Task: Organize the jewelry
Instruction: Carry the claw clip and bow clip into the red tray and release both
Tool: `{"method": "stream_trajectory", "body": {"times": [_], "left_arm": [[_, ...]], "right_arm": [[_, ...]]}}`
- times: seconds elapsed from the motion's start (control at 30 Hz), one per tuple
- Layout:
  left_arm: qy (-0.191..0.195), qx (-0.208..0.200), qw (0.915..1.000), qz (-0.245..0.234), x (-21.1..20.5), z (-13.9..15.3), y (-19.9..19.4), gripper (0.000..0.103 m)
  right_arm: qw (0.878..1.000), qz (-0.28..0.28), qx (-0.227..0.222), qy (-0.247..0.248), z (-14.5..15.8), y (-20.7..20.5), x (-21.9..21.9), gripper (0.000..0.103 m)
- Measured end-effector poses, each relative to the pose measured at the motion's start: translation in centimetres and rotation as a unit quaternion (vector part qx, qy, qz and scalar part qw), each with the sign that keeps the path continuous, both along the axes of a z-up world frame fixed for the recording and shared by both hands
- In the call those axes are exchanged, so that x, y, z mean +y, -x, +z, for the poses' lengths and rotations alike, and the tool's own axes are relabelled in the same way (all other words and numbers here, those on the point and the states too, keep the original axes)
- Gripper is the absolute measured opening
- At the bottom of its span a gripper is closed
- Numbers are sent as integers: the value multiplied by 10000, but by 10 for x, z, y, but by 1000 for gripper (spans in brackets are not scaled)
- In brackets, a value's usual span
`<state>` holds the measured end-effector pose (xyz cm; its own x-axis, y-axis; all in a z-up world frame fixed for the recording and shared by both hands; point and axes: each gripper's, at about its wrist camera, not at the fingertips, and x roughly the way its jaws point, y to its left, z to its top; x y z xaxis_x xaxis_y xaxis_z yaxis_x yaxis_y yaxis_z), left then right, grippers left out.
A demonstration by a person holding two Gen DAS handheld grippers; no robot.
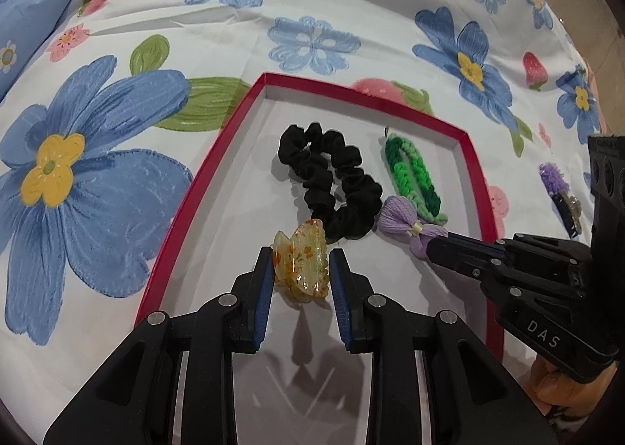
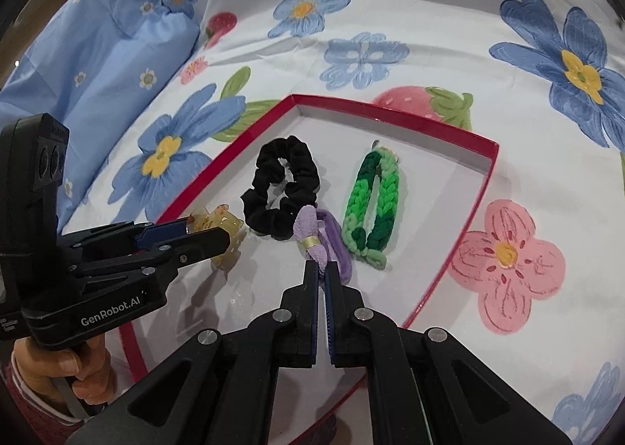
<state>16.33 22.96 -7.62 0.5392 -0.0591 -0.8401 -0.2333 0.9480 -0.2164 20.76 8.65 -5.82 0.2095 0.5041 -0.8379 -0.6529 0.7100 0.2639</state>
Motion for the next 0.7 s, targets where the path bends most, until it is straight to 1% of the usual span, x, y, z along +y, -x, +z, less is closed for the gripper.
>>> {"method": "stream_trajectory", "body": {"times": [0.13,0.33,0.37,0.47,0.5,0.6,0.7], "left_arm": [[-15,-1,10000,-3,-1,0,0,27],[-112,45,9999,29,-2,0,-1,28],[-110,55,9999,37,-2,0,-1,30],[-111,38,9999,100,-1,2,1,44],[-109,19,9999,120,0,3,3,46],[-103,-8,9998,179,2,8,6,46],[-55,-60,9997,244,2,14,13,48]], "right_arm": [[9999,99,-14,117,-4,2,5,5],[9999,100,29,42,-3,0,3,6],[9999,93,40,34,-3,0,3,6],[9999,28,89,-74,-1,-1,0,11],[9999,17,91,-109,1,0,-1,14],[9997,-4,104,-219,5,1,-5,22],[9995,-10,88,-297,10,4,-8,22]]}}
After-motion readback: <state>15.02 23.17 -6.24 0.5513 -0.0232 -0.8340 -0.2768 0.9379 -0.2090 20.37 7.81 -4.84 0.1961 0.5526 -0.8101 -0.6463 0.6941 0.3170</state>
